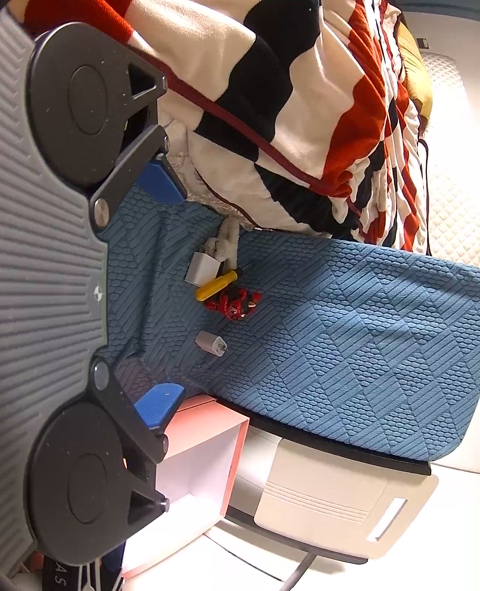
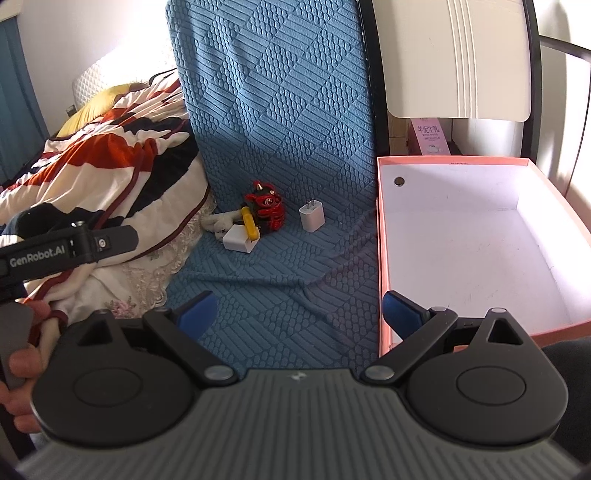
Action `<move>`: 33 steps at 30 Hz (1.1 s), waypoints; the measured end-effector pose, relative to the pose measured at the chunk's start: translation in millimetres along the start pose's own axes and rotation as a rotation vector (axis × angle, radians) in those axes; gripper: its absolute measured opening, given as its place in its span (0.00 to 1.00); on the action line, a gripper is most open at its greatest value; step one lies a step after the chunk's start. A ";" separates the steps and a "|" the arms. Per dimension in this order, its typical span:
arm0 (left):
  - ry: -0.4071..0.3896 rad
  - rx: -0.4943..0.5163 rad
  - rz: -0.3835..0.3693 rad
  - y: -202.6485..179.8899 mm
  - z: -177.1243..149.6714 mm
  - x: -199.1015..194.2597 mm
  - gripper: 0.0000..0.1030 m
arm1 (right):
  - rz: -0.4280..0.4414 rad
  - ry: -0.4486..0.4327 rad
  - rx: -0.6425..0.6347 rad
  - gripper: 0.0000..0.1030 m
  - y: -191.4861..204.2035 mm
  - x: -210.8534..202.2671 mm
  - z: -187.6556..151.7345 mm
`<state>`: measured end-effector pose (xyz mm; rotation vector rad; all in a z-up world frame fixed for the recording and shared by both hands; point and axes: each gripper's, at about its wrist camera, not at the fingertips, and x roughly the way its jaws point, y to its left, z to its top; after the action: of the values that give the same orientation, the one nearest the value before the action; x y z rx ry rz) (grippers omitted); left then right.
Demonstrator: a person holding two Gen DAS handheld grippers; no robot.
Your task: Organize rigid objects
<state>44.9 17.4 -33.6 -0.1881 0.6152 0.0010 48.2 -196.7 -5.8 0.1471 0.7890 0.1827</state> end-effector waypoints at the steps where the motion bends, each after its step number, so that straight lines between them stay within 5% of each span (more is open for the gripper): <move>1: 0.006 0.001 0.004 -0.2 -0.3 2.5 1.00 | 0.003 -0.004 0.002 0.95 -0.9 0.6 0.3; 17: 0.038 -0.008 0.037 7.2 -1.9 31.8 1.00 | 0.023 -0.014 0.036 0.95 -9.1 27.8 -1.0; 33: 0.083 -0.032 0.054 18.1 12.7 117.7 1.00 | 0.029 -0.013 -0.021 0.95 -14.5 79.6 17.7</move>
<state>147.4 30.9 -94.1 -0.2037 0.7032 0.0551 117.4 -194.6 -51.3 0.1398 0.7720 0.2174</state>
